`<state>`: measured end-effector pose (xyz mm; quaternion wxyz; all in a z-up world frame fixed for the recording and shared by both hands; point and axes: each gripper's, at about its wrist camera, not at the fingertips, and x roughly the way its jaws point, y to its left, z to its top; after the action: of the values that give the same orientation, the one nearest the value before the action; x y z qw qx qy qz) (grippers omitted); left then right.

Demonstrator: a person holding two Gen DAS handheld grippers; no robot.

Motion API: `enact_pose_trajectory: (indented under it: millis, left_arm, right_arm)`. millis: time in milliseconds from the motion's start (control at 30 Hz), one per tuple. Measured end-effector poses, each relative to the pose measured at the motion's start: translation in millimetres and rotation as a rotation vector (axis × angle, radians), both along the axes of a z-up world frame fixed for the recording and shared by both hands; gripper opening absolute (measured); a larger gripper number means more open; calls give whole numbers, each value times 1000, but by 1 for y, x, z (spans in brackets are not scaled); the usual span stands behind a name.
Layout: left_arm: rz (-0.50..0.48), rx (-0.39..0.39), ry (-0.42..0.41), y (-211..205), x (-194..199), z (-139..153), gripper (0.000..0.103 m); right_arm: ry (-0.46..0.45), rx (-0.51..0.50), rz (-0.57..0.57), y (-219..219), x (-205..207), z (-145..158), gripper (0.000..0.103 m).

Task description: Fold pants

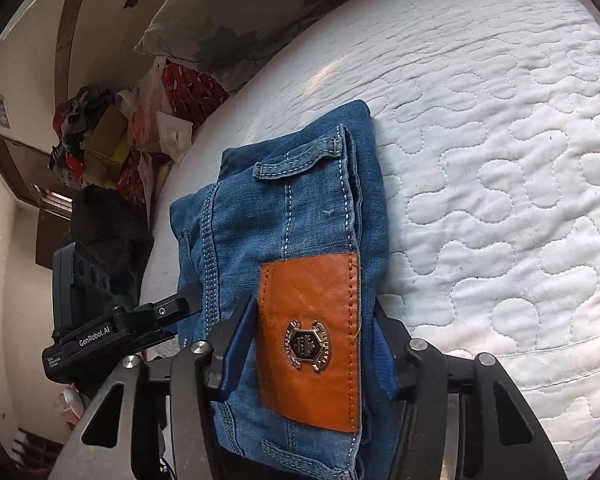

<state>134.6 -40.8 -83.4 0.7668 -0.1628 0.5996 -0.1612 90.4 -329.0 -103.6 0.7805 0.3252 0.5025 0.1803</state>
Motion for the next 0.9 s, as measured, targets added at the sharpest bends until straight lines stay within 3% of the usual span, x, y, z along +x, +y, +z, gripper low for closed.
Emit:
enact_pose_trajectory:
  millis: [233, 367, 700, 900]
  left_arm:
    - [4, 28, -8, -2, 2, -1, 69]
    - [3, 49, -38, -3, -5, 7, 61]
    - [19, 56, -88, 8, -11, 27, 56]
    - [83, 26, -124, 35, 1, 46, 56]
  right_arm:
    - [-37, -155, 40, 19, 2, 6, 49]
    - [-95, -249, 57, 35, -7, 26, 39]
    - [-147, -289, 74, 58, -17, 52, 37]
    - [-171, -279, 99, 83, 4, 69, 37]
